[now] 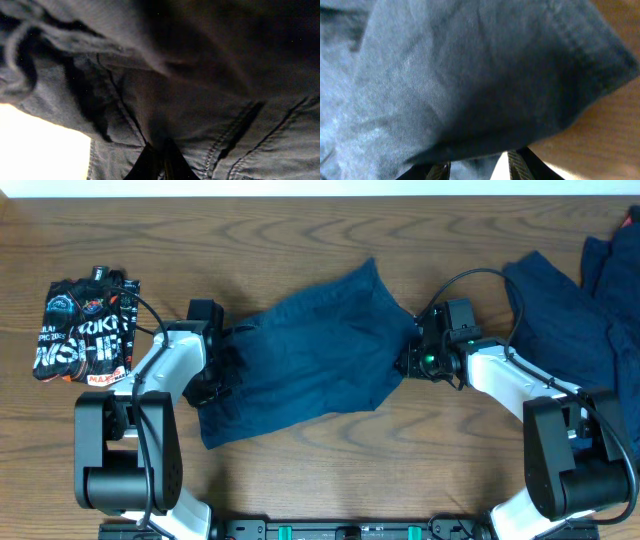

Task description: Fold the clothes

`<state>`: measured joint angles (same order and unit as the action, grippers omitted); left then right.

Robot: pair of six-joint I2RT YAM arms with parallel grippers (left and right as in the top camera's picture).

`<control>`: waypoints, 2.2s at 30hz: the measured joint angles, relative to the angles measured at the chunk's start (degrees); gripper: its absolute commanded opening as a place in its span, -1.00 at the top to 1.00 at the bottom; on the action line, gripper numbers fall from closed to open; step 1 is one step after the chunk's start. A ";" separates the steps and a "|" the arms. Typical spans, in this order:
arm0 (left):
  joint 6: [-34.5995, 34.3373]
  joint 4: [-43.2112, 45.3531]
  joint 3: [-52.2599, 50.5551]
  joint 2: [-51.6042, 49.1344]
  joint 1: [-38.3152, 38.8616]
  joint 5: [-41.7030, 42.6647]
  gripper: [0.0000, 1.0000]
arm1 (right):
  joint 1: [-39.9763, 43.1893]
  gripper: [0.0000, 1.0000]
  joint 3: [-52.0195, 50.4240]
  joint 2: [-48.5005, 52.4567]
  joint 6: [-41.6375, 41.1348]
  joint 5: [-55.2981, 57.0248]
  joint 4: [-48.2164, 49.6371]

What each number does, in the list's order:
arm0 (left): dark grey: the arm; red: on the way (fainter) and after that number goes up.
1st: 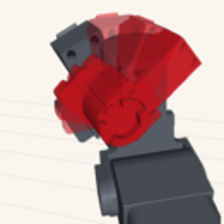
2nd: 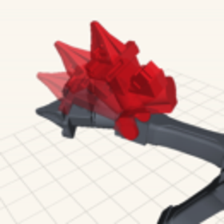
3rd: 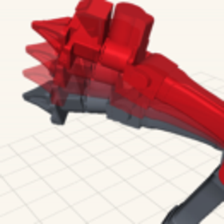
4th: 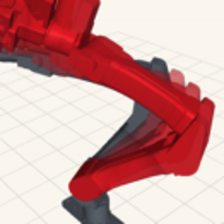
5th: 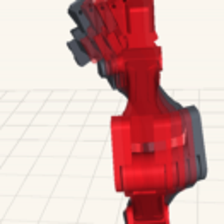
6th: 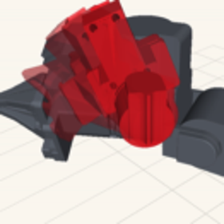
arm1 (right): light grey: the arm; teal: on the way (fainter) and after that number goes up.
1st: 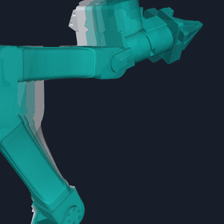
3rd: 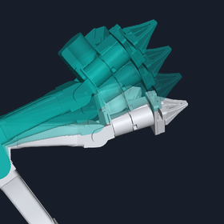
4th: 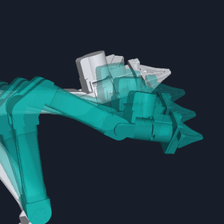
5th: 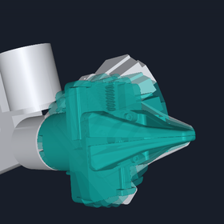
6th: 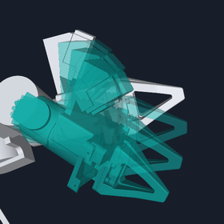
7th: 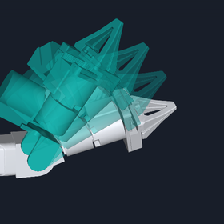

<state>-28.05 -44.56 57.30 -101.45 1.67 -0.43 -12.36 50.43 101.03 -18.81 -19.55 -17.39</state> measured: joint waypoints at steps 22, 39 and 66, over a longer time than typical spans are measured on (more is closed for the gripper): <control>0.00 0.15 -0.02 0.00 0.11 -0.02 0.88 | 10.25 0.97 2.19 -1.77 -23.04 28.41 -18.60; 0.94 -7.65 2.60 12.48 -0.44 -1.51 -0.96 | 12.17 0.59 1.79 -15.26 -2.51 9.03 -8.39; 7.52 9.64 -5.73 4.20 -8.28 9.94 -0.53 | -9.09 0.68 7.63 0.83 14.38 -0.72 2.36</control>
<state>-20.53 -34.92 51.57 -97.25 -6.61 9.52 -21.45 58.06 101.86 -4.43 -20.27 -15.03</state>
